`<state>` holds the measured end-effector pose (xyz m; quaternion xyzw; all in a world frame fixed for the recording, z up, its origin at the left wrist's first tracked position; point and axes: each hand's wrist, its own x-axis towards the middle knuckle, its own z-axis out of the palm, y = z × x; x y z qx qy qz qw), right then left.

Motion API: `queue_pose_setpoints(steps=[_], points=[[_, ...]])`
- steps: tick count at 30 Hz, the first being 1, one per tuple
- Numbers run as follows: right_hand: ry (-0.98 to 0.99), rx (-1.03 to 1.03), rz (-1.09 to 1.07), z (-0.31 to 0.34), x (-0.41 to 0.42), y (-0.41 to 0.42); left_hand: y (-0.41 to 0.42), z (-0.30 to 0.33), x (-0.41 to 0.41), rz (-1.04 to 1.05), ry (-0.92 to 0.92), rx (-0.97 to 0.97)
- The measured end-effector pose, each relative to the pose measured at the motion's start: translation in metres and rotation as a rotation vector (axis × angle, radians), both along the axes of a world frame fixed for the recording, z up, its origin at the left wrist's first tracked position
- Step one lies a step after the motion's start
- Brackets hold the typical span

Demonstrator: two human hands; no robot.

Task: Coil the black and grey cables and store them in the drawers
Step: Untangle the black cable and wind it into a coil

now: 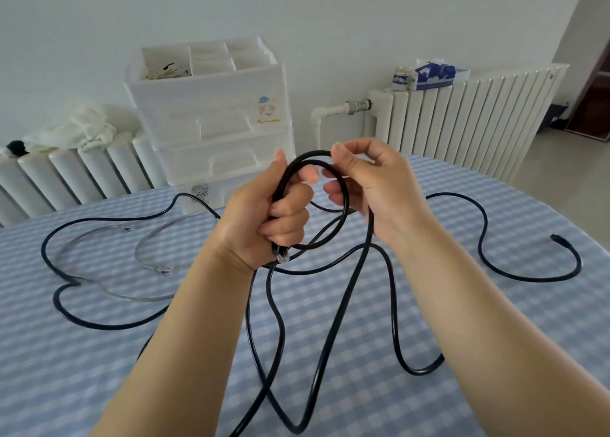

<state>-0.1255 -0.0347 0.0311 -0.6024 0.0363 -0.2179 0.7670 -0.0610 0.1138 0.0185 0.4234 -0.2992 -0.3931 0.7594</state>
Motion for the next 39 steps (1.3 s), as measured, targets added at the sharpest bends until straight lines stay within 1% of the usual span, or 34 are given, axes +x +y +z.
queue_pose_setpoints(steps=[3,8,10,11,12,14,17,20,21,23,25,26,29,32,33,35,37,39], points=[[0.054,0.163,0.034,-0.007,0.005,0.008,-0.003,0.001,-0.002,0.049,0.058,-0.051],[0.127,0.493,0.253,-0.018,0.011,0.013,-0.006,0.0,-0.002,0.234,0.082,-0.088],[0.147,0.536,0.297,-0.022,0.011,0.017,-0.006,0.0,0.0,0.3,0.136,-0.138],[0.165,0.518,0.3,-0.024,0.01,0.02,-0.006,0.0,0.001,0.32,0.165,-0.162],[0.192,0.469,0.289,-0.025,0.01,0.022,-0.006,0.0,0.002,0.334,0.184,-0.185],[0.255,0.303,0.264,-0.024,0.007,0.027,-0.004,0.0,0.004,0.374,0.19,-0.219],[0.365,0.036,0.265,-0.021,0.002,0.036,-0.001,0.002,0.006,0.469,0.147,-0.228],[0.472,-0.236,0.37,-0.018,-0.006,0.042,-0.001,0.001,0.008,0.612,0.092,-0.214],[0.492,-0.288,0.428,-0.016,-0.008,0.044,-0.001,0.0,0.008,0.665,0.062,-0.201],[0.505,-0.323,0.521,-0.012,-0.015,0.045,0.0,-0.002,0.009,0.778,-0.037,-0.141],[0.499,-0.401,0.555,-0.006,-0.02,0.044,0.002,-0.004,0.011,0.866,-0.171,-0.055],[0.494,-0.508,0.538,-0.004,-0.023,0.044,0.002,-0.005,0.012,0.888,-0.237,-0.014],[0.477,-0.955,0.402,-0.002,-0.027,0.043,0.002,-0.008,0.015,0.91,-0.47,0.121],[0.413,-1.268,0.195,-0.003,-0.029,0.042,0.0,-0.008,0.012,0.881,-0.697,0.261],[0.388,-1.328,0.111,-0.002,-0.029,0.04,-0.002,-0.007,0.009,0.854,-0.755,0.302],[0.355,-1.374,-0.02,0.002,-0.03,0.034,-0.003,-0.005,0.003,0.781,-0.821,0.378],[0.306,-1.364,-0.103,0.006,-0.03,0.027,-0.005,-0.004,-0.002,0.722,-0.856,0.463],[0.199,-1.322,-0.179,0.011,-0.03,0.02,-0.007,-0.003,-0.006,0.656,-0.844,0.507]])
